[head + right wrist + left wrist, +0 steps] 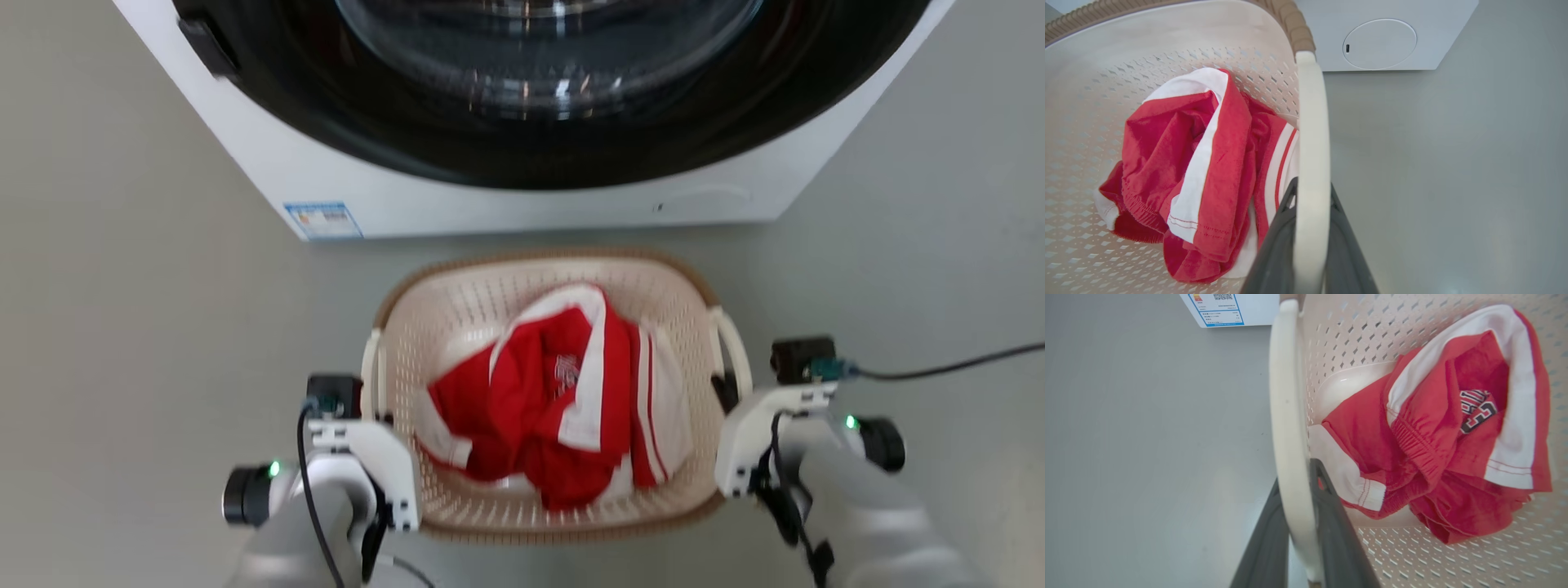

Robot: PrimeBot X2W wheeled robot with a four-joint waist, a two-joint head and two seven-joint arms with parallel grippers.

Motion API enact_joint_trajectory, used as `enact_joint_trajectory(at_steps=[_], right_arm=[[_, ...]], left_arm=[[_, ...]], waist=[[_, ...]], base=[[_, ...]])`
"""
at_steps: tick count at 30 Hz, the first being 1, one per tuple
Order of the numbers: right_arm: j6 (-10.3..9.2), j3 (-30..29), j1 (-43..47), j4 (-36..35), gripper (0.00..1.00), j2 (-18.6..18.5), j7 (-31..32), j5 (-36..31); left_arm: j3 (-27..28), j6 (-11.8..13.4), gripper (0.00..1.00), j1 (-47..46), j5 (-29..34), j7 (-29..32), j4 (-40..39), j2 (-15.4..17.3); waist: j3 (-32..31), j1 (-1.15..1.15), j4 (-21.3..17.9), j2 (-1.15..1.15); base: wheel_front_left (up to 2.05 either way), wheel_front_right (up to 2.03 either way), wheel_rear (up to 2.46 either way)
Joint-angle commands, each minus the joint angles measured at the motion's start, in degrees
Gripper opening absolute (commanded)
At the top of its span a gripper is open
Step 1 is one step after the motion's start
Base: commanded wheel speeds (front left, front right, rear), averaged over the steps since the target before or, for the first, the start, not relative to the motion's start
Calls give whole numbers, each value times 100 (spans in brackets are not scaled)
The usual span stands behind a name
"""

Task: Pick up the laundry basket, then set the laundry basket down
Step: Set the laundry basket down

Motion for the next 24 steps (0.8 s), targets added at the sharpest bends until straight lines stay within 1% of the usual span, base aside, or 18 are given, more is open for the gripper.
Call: enact_joint_trajectory(at_steps=[1,7,11,18,24], right_arm=[[41,37,-113,-62,0,4,-166,-100],[41,-369,-633,-62,0,4,-252,-546],[41,-740,-844,-62,0,4,-282,-934],[41,-1378,-1031,-62,0,4,-326,-1574],[41,-1702,-1210,-62,0,4,-371,-1896]], left_arm=[[102,110,0,-206,39,-74,-5,235],[77,127,0,-774,66,-153,-14,224],[49,121,0,-1073,87,-205,-12,217],[-8,129,0,-1373,111,-288,-7,205],[-38,162,0,-1579,131,-349,-2,201]], waist=[[446,0,65,0],[1188,0,90,0],[1560,0,138,0],[1957,0,204,0],[2229,0,216,0]], base=[[0,0,0],[0,0,0],[0,0,0],[0,0,0],[0,0,0]])
